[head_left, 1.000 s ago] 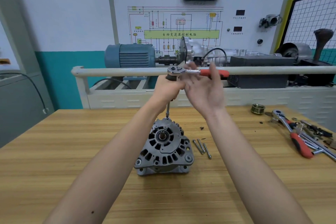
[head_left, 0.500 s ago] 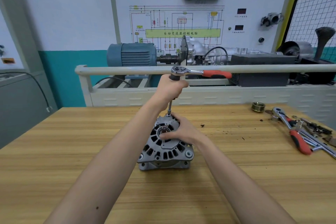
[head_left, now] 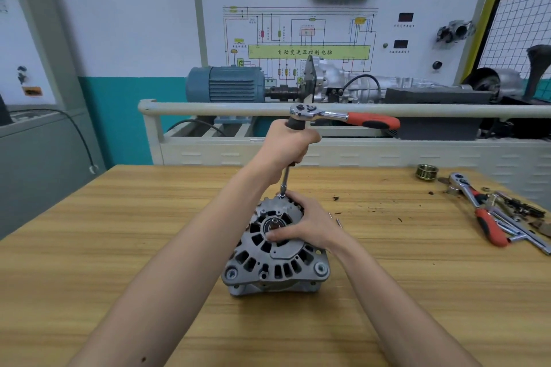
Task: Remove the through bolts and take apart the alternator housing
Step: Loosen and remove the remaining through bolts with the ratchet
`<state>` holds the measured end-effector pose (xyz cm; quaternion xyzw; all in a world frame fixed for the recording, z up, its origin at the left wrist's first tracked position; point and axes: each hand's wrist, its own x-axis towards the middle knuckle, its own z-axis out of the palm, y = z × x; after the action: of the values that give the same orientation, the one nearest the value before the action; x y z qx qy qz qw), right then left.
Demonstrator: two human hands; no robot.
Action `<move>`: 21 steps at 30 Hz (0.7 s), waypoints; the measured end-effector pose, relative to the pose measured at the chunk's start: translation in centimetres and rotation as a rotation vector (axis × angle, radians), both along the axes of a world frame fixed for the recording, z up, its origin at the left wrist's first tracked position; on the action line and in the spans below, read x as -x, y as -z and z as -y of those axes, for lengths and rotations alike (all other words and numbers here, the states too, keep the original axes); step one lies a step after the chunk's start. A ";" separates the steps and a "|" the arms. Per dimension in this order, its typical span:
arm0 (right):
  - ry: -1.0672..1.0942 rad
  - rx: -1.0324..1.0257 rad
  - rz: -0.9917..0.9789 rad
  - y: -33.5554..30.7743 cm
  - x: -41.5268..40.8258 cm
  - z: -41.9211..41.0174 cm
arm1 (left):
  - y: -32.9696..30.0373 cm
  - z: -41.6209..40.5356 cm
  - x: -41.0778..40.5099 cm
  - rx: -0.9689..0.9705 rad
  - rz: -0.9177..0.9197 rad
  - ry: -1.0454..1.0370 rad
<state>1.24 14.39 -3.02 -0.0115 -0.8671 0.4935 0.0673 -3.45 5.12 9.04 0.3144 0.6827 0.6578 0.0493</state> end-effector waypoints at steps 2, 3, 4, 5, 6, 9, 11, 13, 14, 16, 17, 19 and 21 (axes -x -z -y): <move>0.011 0.005 -0.011 0.3 -0.8 0.3 | 0.1 0.5 -0.9 -0.010 0.004 0.007; 0.022 -0.003 -0.015 0.4 -1.2 0.5 | 0.2 0.7 -1.3 -0.010 0.000 0.011; 0.026 -0.006 -0.017 0.4 -1.6 0.6 | 0.2 0.8 -1.7 -0.010 -0.006 0.018; 0.020 0.003 -0.018 0.6 -1.9 0.7 | 0.3 1.0 -2.0 -0.011 -0.010 0.027; 0.002 0.023 -0.018 0.6 -2.3 0.8 | 0.3 1.1 -2.3 -0.011 -0.013 0.033; -0.054 0.101 -0.027 -0.6 -3.6 0.9 | 0.2 1.4 -2.8 -0.014 -0.020 0.049; -0.026 0.289 -0.185 -2.9 -4.3 0.8 | 0.2 1.5 -2.8 -0.023 -0.016 0.058; -0.080 0.677 -0.452 -6.2 -5.0 0.0 | 0.3 1.6 -2.5 -0.039 -0.006 0.063; -0.156 0.871 -0.574 -8.0 -5.4 -0.5 | 0.4 1.7 -2.5 -0.044 -0.004 0.064; -0.281 1.145 -0.730 -11.3 -5.7 -1.4 | 0.7 1.6 -2.2 -0.047 -0.017 0.058; -0.296 1.254 -0.750 -12.8 -5.6 -1.6 | 0.8 1.4 -2.2 -0.046 -0.028 0.057; -0.299 1.512 -0.640 -15.3 -4.6 -2.0 | 1.0 1.3 -2.2 -0.052 -0.039 0.051; -0.367 1.770 -0.442 -17.2 -2.9 -1.9 | 1.0 1.6 -2.0 -0.066 -0.052 0.064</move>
<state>4.16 16.28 14.15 0.1727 -0.1305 0.9691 0.1185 -1.43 3.56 8.06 0.3542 0.6514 0.6696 0.0422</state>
